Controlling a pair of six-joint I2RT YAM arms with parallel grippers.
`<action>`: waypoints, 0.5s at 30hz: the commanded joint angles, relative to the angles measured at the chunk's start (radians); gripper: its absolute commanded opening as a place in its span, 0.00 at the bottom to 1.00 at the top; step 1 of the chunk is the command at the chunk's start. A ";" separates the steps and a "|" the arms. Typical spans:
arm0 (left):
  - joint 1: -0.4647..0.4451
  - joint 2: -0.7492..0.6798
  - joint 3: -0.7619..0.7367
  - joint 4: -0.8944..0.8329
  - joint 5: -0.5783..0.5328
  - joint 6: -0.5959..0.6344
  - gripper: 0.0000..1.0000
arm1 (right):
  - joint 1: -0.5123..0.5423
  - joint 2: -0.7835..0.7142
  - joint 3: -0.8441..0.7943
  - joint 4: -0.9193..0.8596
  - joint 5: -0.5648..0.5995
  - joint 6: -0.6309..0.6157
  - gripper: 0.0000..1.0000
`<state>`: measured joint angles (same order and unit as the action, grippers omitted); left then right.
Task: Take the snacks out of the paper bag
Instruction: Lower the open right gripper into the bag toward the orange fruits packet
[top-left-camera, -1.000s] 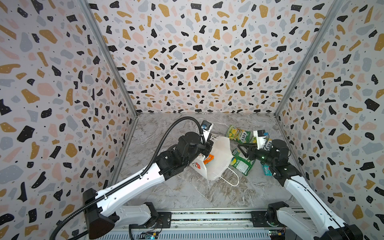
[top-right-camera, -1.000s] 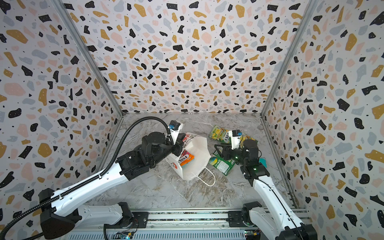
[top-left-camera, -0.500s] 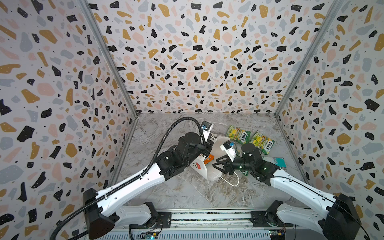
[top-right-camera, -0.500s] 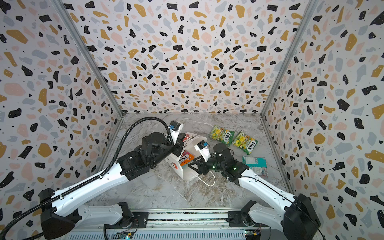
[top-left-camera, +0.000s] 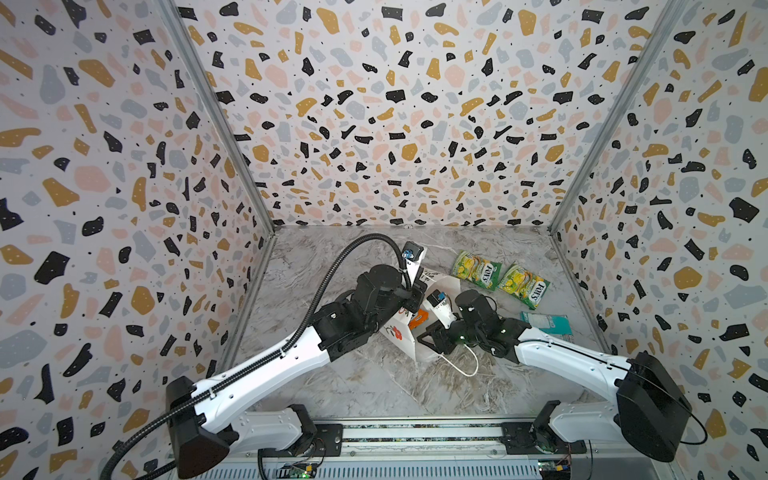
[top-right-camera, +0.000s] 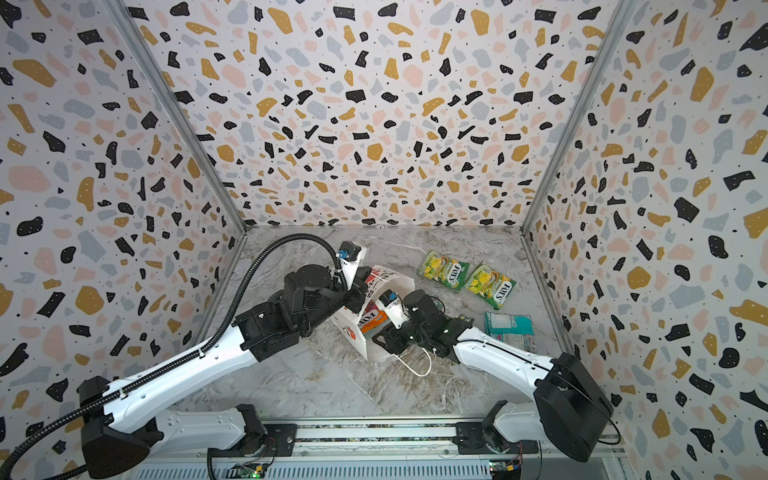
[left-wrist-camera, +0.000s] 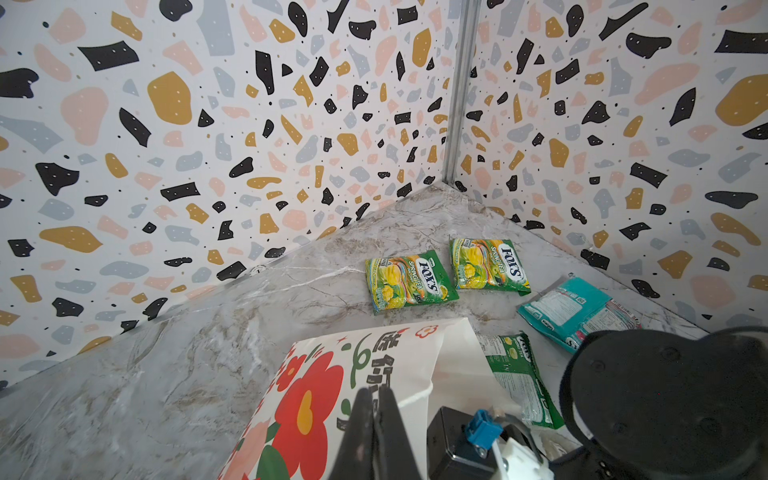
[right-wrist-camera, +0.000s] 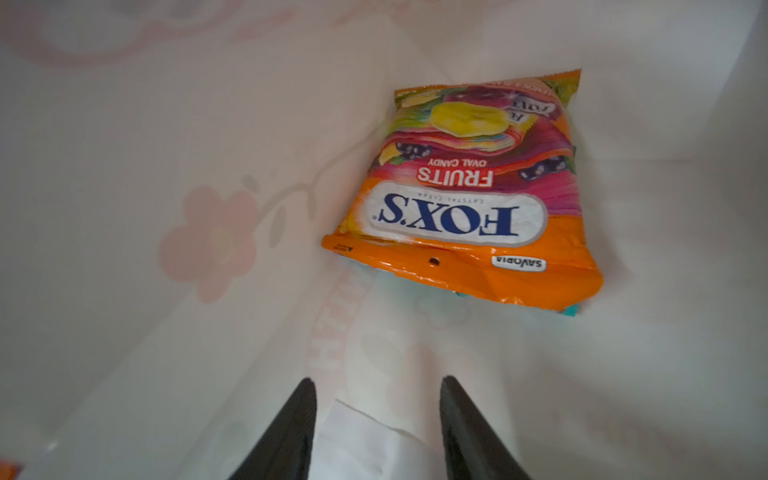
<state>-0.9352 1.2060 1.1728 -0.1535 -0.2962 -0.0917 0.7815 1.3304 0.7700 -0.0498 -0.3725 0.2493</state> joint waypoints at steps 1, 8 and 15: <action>0.007 -0.019 -0.007 0.043 -0.005 0.011 0.00 | 0.004 0.029 0.061 -0.040 0.079 0.033 0.51; 0.006 -0.019 -0.007 0.043 -0.003 0.011 0.00 | 0.004 0.133 0.147 -0.063 0.145 0.162 0.50; 0.007 -0.019 -0.005 0.040 0.004 0.012 0.00 | 0.004 0.184 0.196 -0.070 0.223 0.315 0.50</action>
<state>-0.9352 1.2060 1.1728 -0.1535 -0.2932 -0.0910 0.7822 1.5181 0.9314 -0.0948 -0.2054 0.4736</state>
